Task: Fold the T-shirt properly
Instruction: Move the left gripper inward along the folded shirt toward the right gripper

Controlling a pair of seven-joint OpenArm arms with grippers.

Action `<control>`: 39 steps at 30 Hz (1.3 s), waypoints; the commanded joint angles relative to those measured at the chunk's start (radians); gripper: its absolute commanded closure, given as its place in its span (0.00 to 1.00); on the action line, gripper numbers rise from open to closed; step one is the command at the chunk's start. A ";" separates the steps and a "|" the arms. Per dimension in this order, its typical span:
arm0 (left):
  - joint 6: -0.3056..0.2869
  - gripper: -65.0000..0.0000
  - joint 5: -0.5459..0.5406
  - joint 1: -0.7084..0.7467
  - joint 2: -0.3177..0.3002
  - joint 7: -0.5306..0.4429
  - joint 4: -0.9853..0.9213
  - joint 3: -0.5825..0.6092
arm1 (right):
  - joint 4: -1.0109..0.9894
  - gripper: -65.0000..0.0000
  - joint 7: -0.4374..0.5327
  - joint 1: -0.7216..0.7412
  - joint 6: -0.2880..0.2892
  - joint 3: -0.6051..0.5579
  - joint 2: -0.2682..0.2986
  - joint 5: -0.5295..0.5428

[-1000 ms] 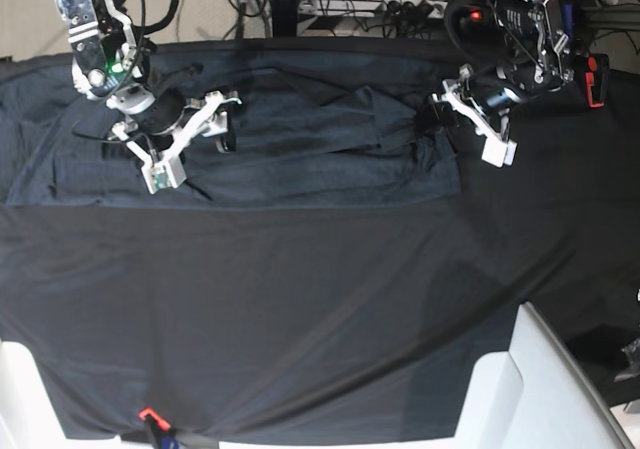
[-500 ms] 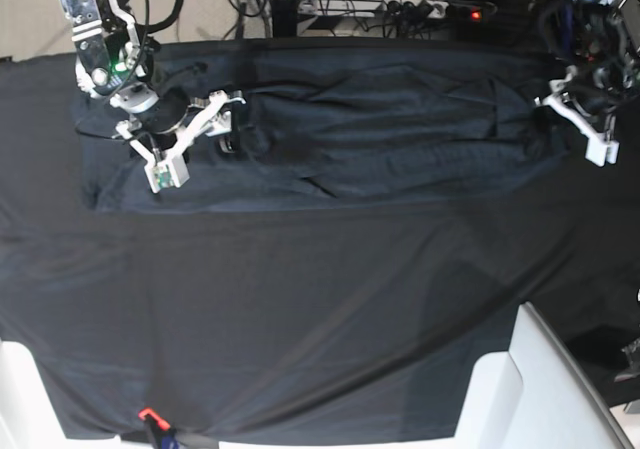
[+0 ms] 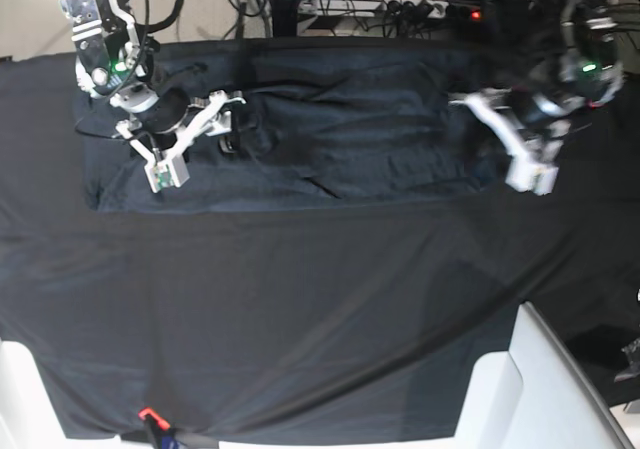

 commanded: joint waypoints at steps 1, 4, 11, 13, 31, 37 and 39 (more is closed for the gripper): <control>0.025 1.00 -0.015 -0.006 -0.006 -0.011 0.018 0.042 | 0.019 0.33 0.021 0.004 0.004 0.006 0.007 0.004; 0.101 1.00 -0.015 -0.024 -0.004 -0.011 0.016 0.164 | 0.019 0.33 0.021 0.004 0.004 0.021 0.007 0.004; 0.236 1.00 -0.017 -0.102 0.010 -0.014 -0.028 0.352 | 0.027 0.33 0.021 0.004 0.004 0.125 0.007 0.004; 0.262 1.00 -0.017 -0.130 0.030 -0.014 -0.059 0.377 | 0.027 0.33 0.021 0.004 0.004 0.154 0.007 0.004; 0.304 1.00 -0.017 -0.271 0.123 -0.013 -0.265 0.521 | 0.019 0.33 0.021 0.006 0.004 0.176 0.007 0.006; 0.304 1.00 -0.017 -0.290 0.119 -0.013 -0.268 0.589 | 0.019 0.32 0.021 0.011 0.004 0.176 0.007 0.006; 0.305 1.00 -0.017 -0.294 0.119 -0.014 -0.285 0.610 | 0.019 0.32 0.021 0.011 0.004 0.176 0.007 0.006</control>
